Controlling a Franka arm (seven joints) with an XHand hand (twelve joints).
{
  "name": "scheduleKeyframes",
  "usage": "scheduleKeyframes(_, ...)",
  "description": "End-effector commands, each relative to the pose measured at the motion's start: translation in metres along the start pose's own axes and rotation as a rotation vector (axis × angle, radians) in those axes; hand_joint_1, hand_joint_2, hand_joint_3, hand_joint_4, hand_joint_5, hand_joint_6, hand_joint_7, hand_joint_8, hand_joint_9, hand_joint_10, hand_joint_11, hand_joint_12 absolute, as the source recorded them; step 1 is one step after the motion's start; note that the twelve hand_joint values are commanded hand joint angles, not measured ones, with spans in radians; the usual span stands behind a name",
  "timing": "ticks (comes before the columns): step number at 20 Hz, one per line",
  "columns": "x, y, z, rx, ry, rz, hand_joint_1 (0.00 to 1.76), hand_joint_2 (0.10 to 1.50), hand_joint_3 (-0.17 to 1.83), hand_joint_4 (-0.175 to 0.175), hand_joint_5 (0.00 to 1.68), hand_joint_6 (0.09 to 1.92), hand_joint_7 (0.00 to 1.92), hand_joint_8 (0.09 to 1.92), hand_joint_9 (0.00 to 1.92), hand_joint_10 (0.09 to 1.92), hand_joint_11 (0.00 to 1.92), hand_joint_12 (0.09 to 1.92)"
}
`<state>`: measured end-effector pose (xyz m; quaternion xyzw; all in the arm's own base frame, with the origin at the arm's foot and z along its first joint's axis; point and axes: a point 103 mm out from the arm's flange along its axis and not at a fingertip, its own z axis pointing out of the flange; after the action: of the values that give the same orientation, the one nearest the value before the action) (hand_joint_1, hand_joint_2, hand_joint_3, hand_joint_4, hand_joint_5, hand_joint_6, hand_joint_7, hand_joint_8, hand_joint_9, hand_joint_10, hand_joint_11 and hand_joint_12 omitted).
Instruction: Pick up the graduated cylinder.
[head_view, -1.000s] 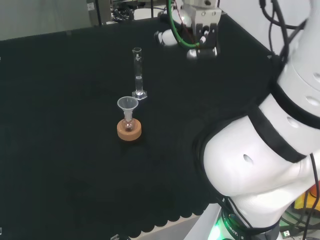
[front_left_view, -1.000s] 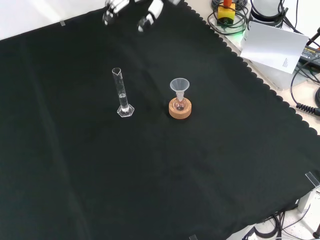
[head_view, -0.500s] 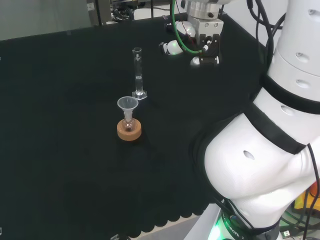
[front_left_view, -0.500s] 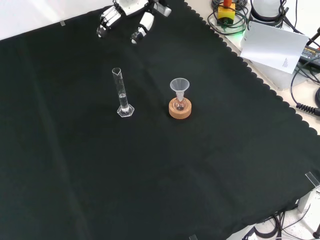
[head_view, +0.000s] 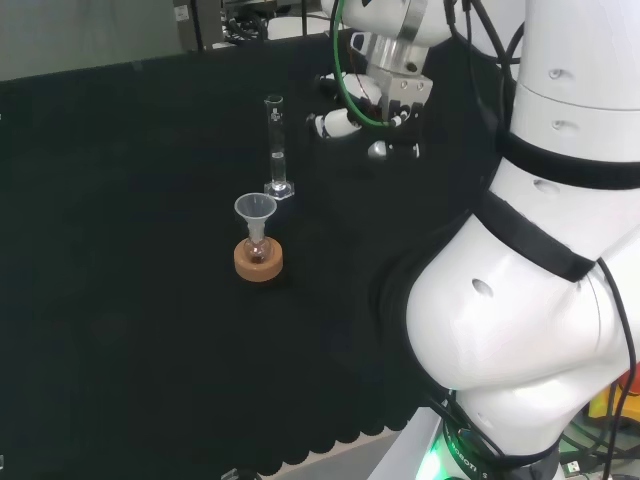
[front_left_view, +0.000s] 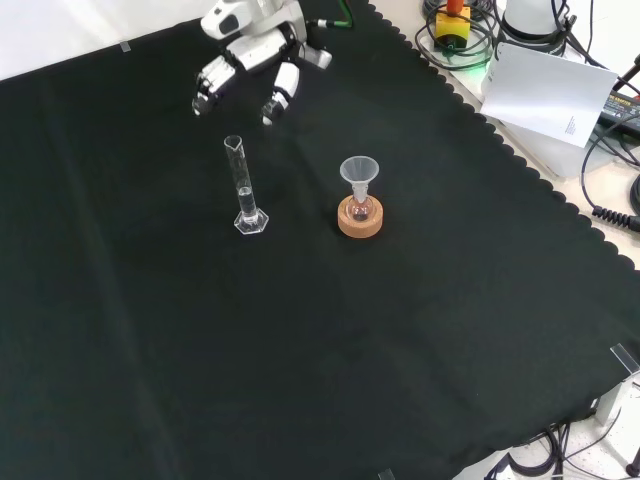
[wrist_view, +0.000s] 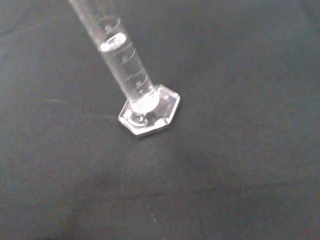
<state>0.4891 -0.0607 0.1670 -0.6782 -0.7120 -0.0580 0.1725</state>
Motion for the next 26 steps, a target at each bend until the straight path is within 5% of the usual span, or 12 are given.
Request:
scheduleKeyframes(1, -0.004, 0.022, 0.024, 0.002, 0.116, -0.076, 0.62, 0.92, 0.35, -0.042, 0.21, 0.09, 0.16, 0.63, 0.3, 0.67, 0.1, 1.38)
scheduleKeyframes(26, 0.009, 0.047, 0.073, -0.02, 0.366, -0.2, 0.85, 0.72, 0.59, -0.041, 0.43, 0.09, 0.31, 0.64, 0.5, 0.6, 0.23, 1.35)
